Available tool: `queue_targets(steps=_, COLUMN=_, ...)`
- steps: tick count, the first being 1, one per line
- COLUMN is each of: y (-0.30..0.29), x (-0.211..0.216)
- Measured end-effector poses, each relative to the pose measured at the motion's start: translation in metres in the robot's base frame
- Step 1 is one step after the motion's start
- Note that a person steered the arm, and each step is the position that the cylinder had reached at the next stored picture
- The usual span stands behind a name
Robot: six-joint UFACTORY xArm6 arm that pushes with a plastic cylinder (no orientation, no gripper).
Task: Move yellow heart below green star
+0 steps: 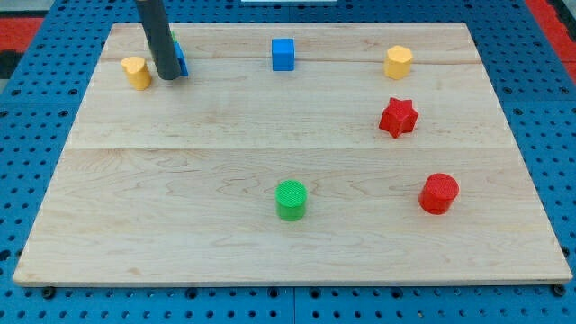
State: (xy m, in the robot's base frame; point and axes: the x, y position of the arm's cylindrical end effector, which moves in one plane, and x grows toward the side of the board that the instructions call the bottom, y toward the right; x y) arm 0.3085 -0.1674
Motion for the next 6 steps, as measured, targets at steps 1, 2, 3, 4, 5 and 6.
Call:
queue_targets(steps=1, y=0.021, x=0.012)
queue_targets(steps=2, y=0.002, x=0.044)
queue_targets(steps=3, y=-0.069, x=0.055)
queue_targets(steps=4, y=-0.094, x=0.048)
queue_targets(steps=5, y=-0.054, x=0.031)
queue_targets(steps=6, y=-0.046, x=0.011)
